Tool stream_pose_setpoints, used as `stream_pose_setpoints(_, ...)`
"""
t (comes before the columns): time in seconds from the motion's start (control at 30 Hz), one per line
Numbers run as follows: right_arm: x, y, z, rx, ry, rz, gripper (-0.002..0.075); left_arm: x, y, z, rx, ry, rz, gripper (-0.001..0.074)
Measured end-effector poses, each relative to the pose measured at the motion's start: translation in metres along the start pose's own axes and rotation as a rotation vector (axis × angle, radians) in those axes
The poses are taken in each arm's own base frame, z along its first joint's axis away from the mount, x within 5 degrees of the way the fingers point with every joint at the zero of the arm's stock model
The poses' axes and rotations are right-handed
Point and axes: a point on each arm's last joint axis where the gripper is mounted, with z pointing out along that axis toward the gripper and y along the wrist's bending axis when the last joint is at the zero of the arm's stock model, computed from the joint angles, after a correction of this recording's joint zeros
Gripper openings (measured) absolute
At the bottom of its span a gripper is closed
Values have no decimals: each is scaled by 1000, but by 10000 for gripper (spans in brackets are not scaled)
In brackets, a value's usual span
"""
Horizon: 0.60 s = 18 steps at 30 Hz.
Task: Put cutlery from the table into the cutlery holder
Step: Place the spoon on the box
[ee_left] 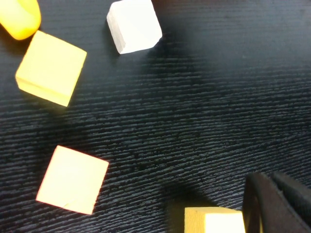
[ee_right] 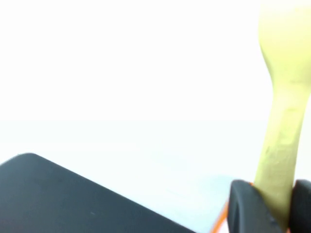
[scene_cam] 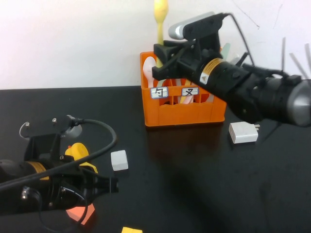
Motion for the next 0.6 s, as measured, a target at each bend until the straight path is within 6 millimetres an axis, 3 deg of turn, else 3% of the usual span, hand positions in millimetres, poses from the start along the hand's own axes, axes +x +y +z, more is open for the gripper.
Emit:
stream_pose_setpoints(0.23,19,6,13,-96,-30,-27,166,0,0,0,0,2,3,-1)
stream_pose_setpoints(0.5,24,6,13,-94,31,-52,166,0,0,0,-1,5,3,-1)
stream_pose_setpoints(0.6,25,5,13,-88,45,-15,221,0,0,0,-1,5,9,-1)
